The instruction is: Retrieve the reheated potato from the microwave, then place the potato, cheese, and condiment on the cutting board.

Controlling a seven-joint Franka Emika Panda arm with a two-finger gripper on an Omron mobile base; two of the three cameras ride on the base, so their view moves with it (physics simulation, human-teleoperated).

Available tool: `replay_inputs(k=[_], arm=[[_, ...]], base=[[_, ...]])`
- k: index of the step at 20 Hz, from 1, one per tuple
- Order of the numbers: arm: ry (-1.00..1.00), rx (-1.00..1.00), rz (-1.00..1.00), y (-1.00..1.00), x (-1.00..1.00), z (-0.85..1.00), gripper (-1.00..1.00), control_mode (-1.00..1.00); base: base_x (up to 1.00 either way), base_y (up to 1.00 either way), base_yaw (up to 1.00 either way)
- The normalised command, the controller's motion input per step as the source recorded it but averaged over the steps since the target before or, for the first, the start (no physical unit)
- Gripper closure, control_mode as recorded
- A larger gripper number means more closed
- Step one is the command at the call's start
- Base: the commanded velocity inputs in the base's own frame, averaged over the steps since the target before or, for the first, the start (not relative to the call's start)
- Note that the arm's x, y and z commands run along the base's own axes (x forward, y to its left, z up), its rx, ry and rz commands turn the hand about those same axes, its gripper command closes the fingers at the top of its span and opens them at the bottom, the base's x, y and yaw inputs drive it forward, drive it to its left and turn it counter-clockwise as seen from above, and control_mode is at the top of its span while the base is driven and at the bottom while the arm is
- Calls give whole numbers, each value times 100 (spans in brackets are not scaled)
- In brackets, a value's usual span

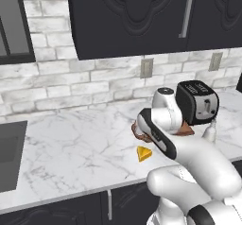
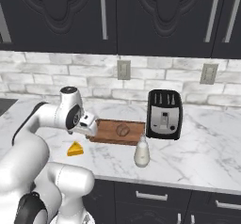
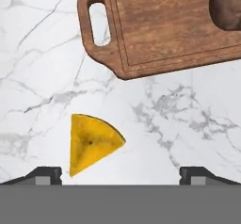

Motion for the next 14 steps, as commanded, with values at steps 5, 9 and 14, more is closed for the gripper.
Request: replay_inputs(k=[5, 9, 14], arm=[[20, 2, 0, 22, 1, -31, -100, -100], [19, 1, 0, 19, 22, -48, -100, -100], [12, 0, 0, 26, 32, -37, -100, -100]], base=[[0, 0, 0], [0, 0, 0], [0, 0, 0]])
